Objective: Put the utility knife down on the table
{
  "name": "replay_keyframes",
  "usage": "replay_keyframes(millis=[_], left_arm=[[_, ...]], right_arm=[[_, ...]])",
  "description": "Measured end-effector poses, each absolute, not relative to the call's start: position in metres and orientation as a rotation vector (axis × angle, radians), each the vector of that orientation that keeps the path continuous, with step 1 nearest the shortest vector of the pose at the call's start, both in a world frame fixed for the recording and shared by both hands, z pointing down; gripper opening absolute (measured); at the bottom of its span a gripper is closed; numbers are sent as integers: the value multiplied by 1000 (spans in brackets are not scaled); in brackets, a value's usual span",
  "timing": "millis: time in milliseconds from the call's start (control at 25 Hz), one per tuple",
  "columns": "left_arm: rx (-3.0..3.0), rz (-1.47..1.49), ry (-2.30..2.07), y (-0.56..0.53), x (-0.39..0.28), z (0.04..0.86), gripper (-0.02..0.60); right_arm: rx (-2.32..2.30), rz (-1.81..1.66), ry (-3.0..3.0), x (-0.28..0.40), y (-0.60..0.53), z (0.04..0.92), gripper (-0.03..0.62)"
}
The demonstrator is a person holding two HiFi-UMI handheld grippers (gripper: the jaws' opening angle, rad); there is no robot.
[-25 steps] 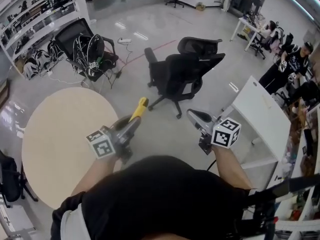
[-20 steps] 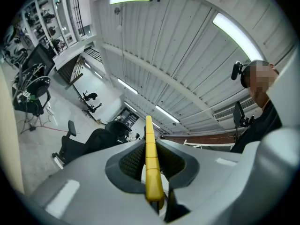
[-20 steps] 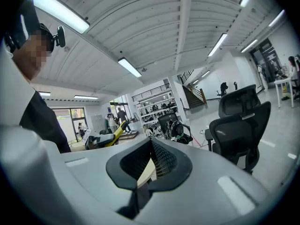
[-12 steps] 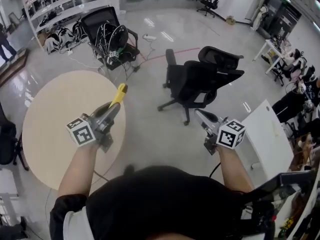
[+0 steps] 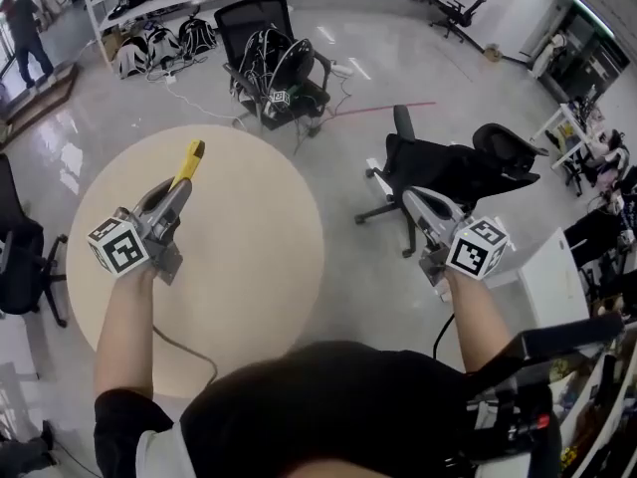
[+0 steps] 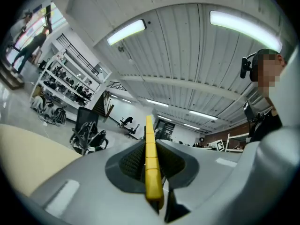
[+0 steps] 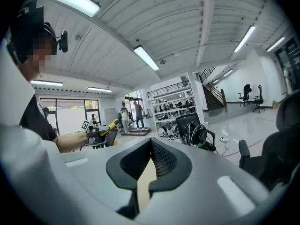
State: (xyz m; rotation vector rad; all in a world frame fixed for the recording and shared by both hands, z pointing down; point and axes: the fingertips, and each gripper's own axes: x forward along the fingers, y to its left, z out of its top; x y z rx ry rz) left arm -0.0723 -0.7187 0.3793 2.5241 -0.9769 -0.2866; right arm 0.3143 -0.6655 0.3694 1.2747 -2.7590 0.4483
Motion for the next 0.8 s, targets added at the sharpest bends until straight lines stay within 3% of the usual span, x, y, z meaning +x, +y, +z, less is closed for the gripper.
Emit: replay_keyframes(millis=[480, 800], left_arm=[[2357, -53, -1411, -841, -360, 496, 57], [2208, 46, -1555, -879, -474, 586, 57]], right_arm=[[1235, 375, -2723, 158, -794, 373, 14], [1068, 330, -2720, 64, -863, 422, 15]])
